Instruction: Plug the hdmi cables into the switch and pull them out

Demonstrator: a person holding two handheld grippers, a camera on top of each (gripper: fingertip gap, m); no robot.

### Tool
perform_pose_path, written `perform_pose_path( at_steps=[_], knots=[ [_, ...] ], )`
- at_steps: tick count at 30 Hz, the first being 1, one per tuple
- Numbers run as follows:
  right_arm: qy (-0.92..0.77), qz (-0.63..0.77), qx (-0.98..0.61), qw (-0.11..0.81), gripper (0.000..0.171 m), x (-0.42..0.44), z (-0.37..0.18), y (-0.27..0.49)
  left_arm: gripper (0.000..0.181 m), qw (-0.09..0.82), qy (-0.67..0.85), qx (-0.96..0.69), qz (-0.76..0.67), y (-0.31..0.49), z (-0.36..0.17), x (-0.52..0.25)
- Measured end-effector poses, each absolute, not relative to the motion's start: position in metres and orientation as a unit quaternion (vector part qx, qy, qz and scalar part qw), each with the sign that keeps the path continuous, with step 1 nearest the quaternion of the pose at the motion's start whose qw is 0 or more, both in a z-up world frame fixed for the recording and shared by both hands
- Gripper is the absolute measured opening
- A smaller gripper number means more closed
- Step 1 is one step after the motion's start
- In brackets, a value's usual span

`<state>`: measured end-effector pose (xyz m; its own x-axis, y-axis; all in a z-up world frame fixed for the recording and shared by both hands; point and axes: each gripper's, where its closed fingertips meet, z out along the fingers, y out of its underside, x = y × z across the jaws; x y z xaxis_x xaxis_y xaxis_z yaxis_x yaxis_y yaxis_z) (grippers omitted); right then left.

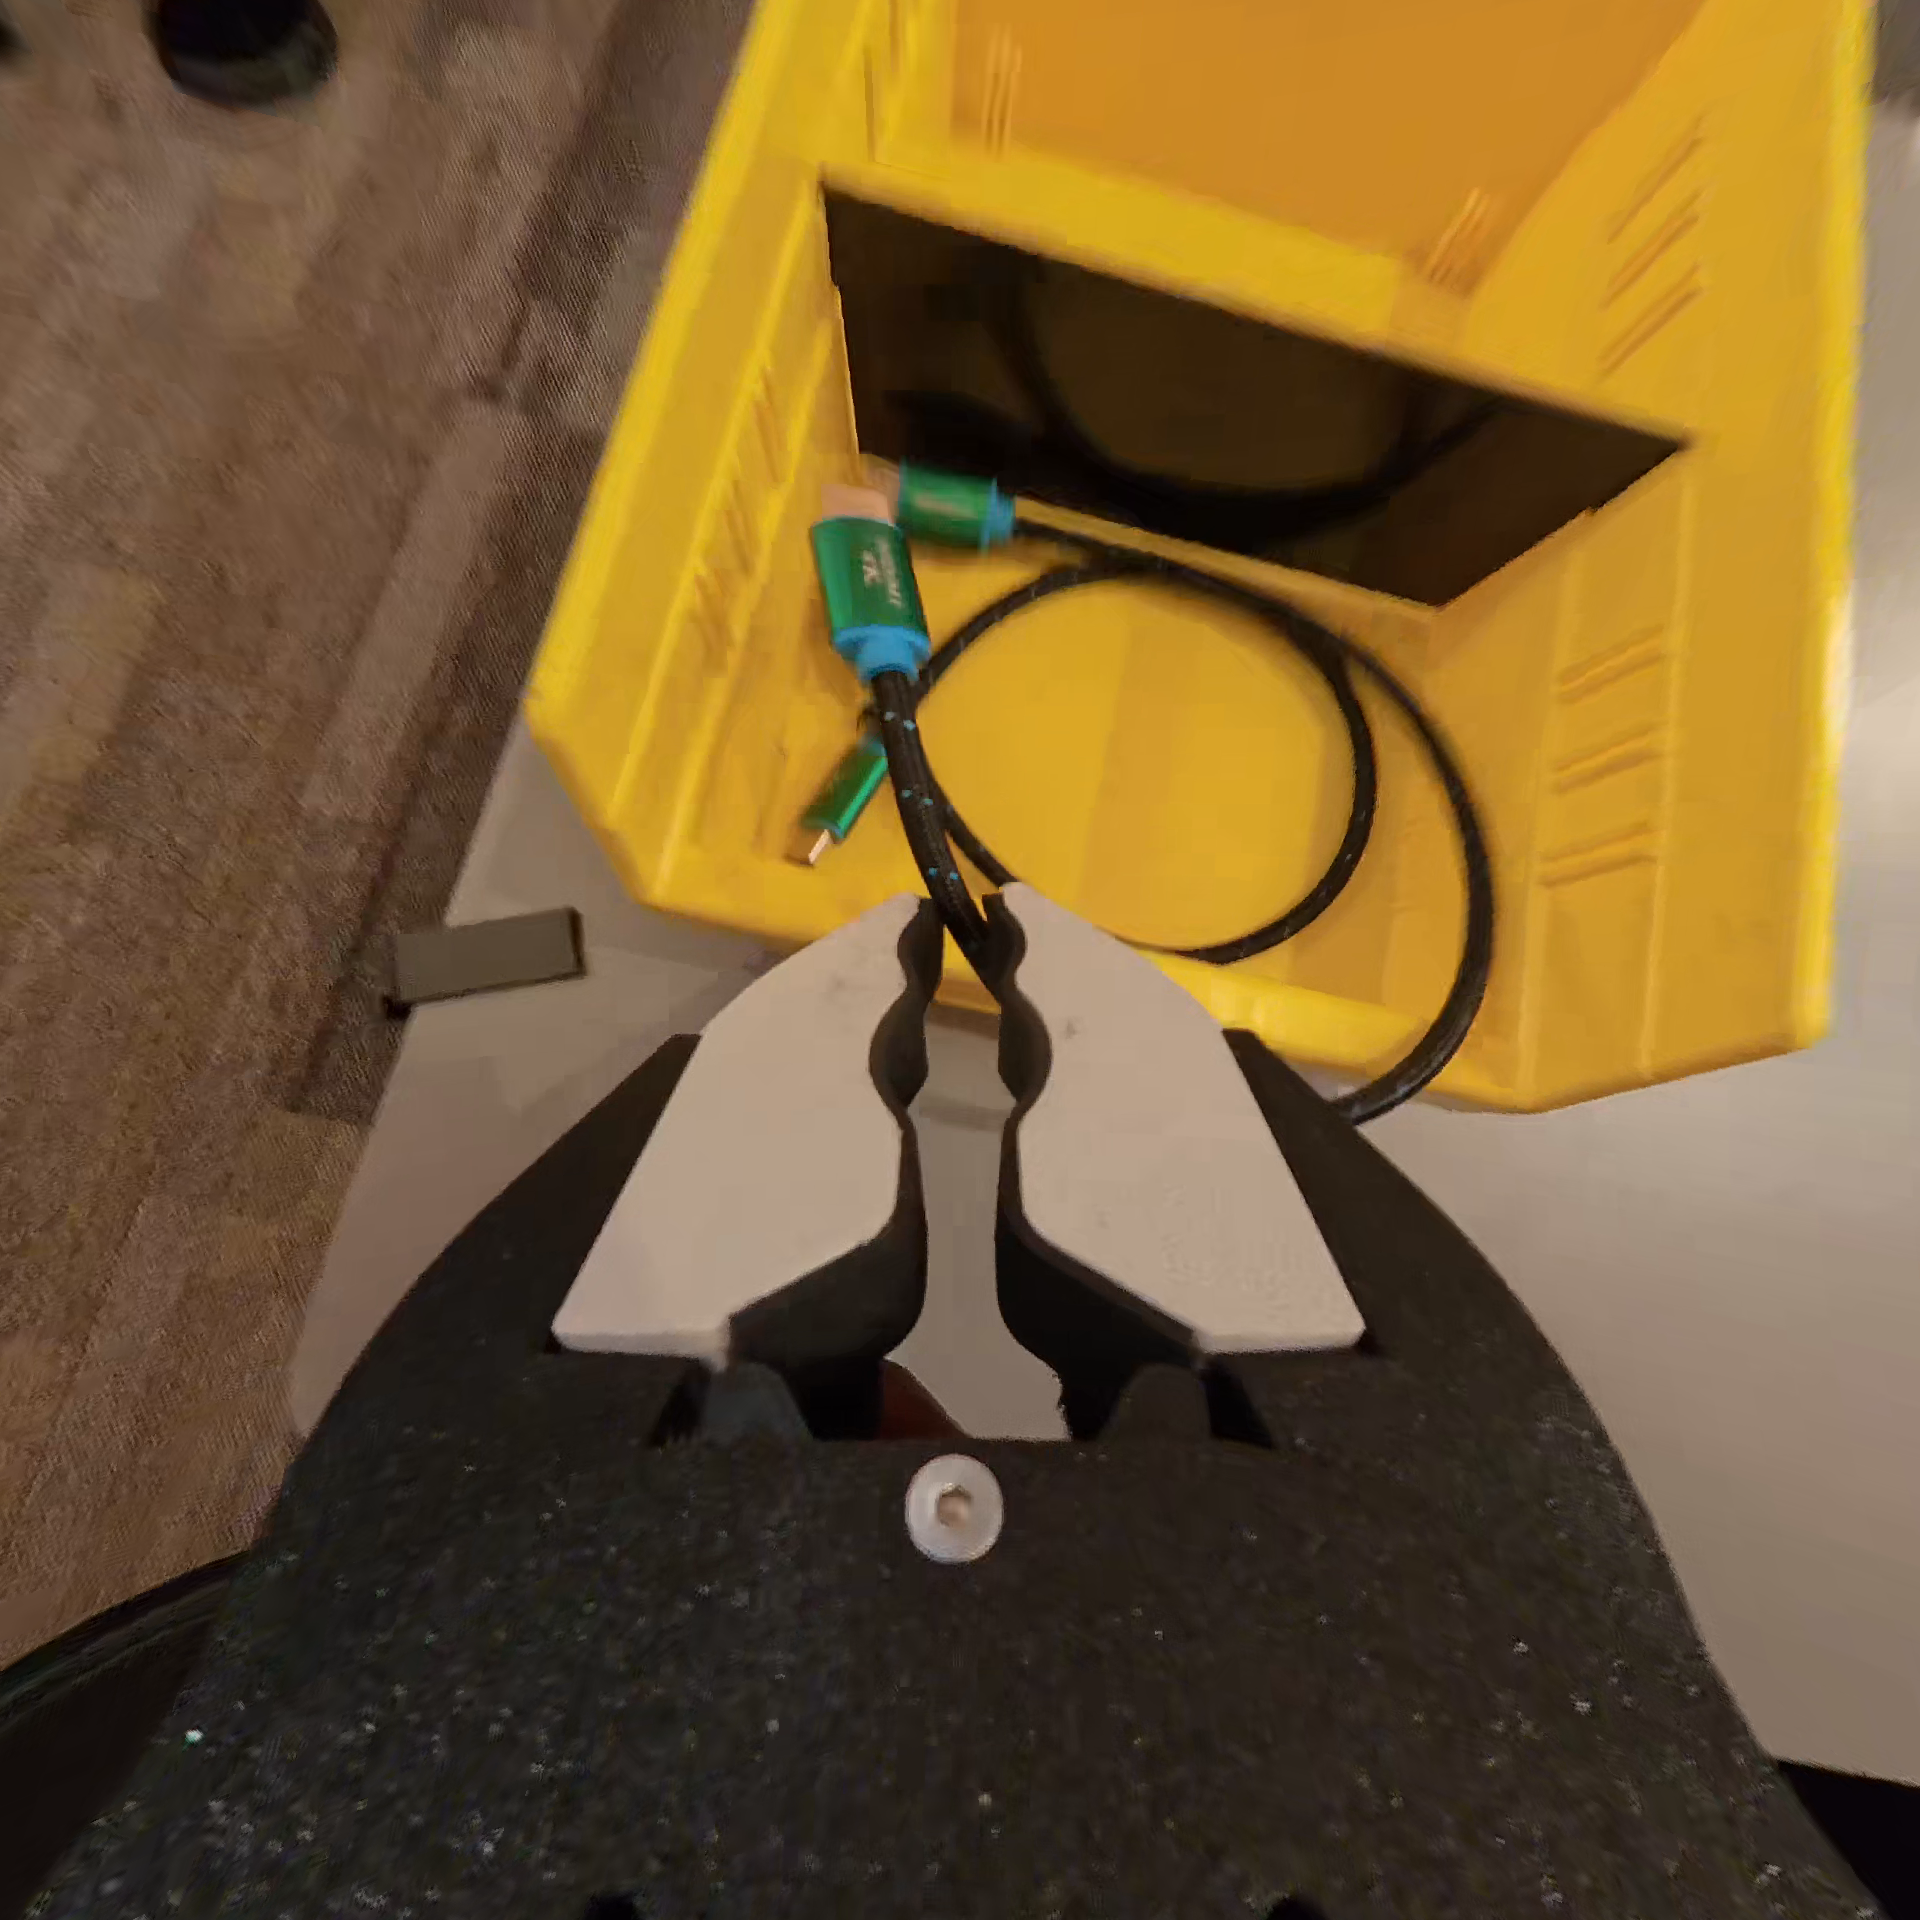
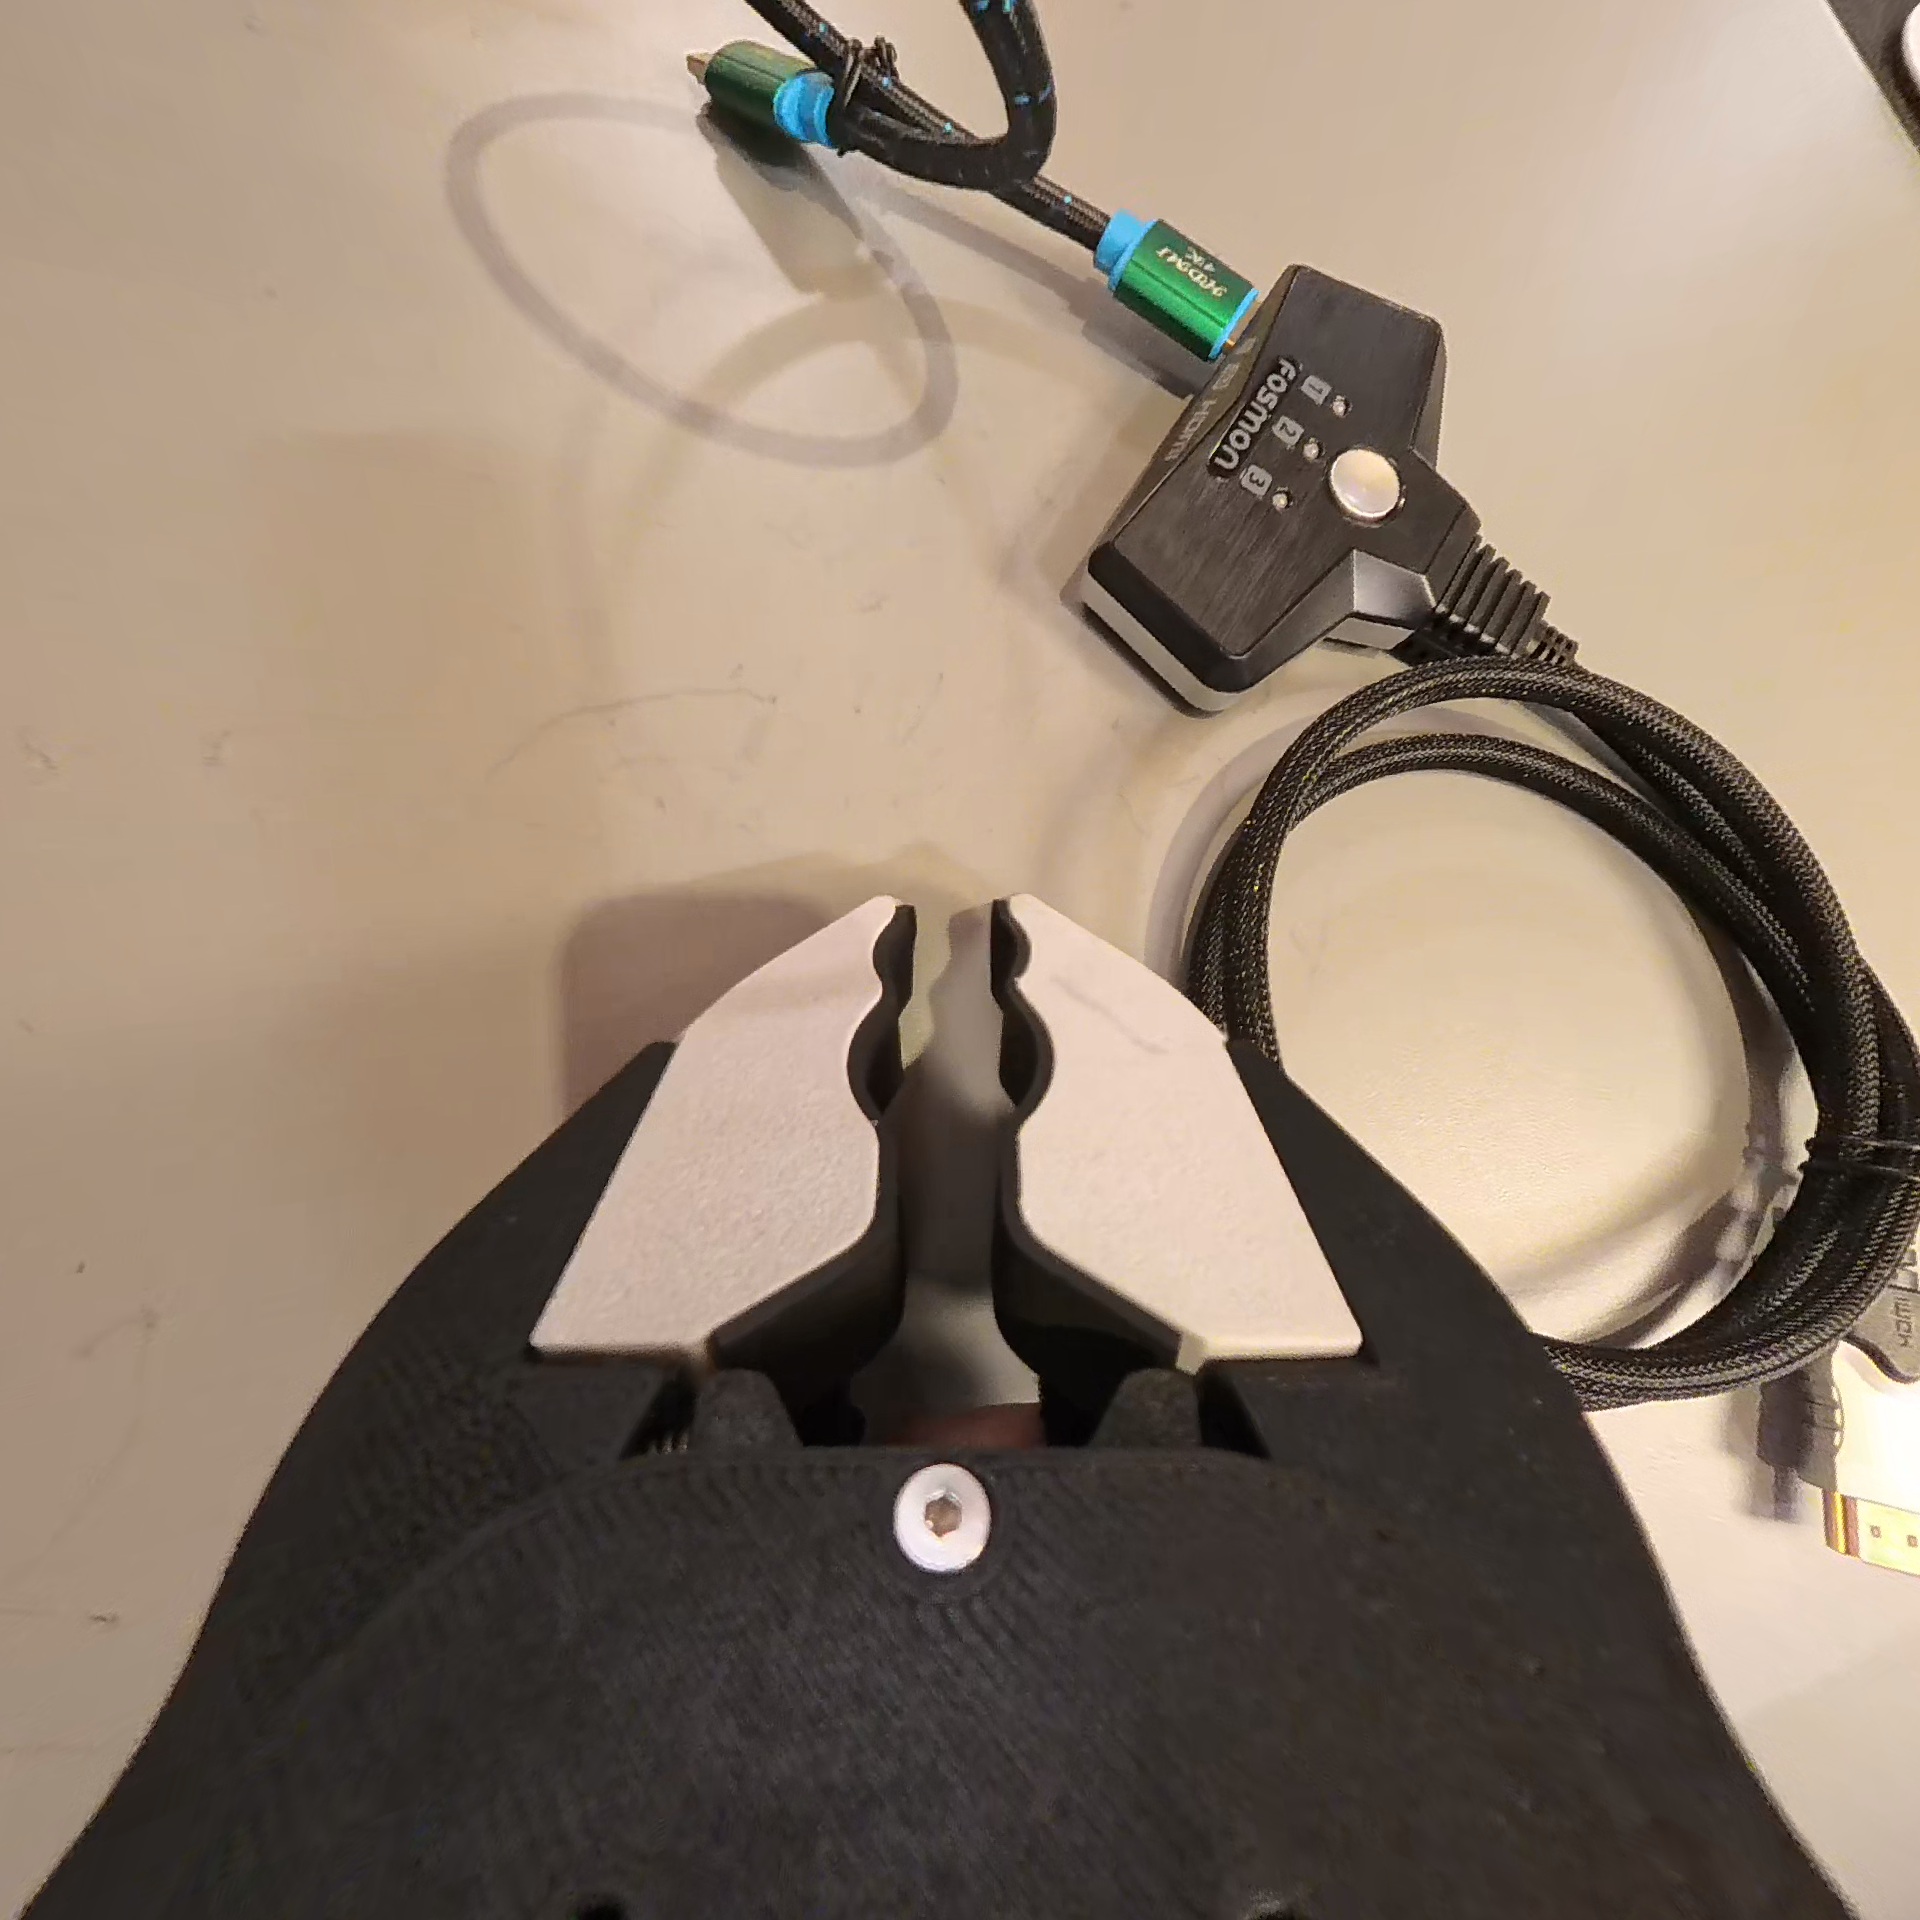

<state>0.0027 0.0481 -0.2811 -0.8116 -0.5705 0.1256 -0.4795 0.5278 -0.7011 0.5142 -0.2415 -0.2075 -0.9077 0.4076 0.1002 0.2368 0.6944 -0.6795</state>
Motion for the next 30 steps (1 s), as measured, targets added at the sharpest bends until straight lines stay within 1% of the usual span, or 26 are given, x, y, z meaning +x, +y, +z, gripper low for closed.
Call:
perform_pose_path(
  at_steps=[4, 9, 11, 14, 16, 19, 22, 25, 28, 30],
  knots=[
    [0.873, -0.382, -0.298, 0.062, 0.015, 0.002, -0.281, 0.048, 0.007, 0.097, -0.863, -0.201, 0.453, -0.241, -0.132, 0.499],
    [0.873, -0.385, -0.293, 0.062, 0.016, 0.001, -0.28, 0.047, 0.007, -0.006, -0.771, -0.271, 0.576, -0.221, -0.011, 0.468],
    [0.873, -0.386, -0.292, 0.061, 0.016, 0.001, -0.279, 0.047, 0.006, -0.002, -0.734, -0.308, 0.605, -0.203, 0.028, 0.44],
    [0.872, -0.389, -0.293, 0.059, 0.017, 0.001, -0.279, 0.047, 0.006, 0.048, -0.695, -0.366, 0.617, -0.179, 0.059, 0.393],
    [0.868, -0.396, -0.293, 0.058, 0.018, 0.001, -0.277, 0.046, 0.006, 0.109, -0.675, -0.41, 0.603, -0.162, 0.06, 0.356],
    [0.844, -0.443, -0.299, 0.039, 0.018, -0.002, -0.263, 0.04, 0.006, 0.222, -0.647, -0.468, 0.559, -0.135, 0.046, 0.297],
    [0.813, -0.497, -0.3, 0.036, 0.019, -0.002, -0.243, 0.036, 0.006, 0.344, -0.618, -0.516, 0.483, -0.104, 0.016, 0.233],
    [0.785, -0.545, -0.29, 0.047, 0.02, -0.001, -0.223, 0.035, 0.006, 0.454, -0.595, -0.547, 0.375, -0.069, -0.024, 0.171],
    [0.764, -0.579, -0.28, 0.051, 0.021, -0.005, -0.209, 0.036, 0.006, 0.519, -0.585, -0.558, 0.278, -0.043, -0.065, 0.121],
    [0.757, -0.59, -0.275, 0.05, 0.022, -0.01, -0.204, 0.037, 0.006, 0.546, -0.578, -0.556, 0.244, -0.037, -0.079, 0.101]
  ],
)
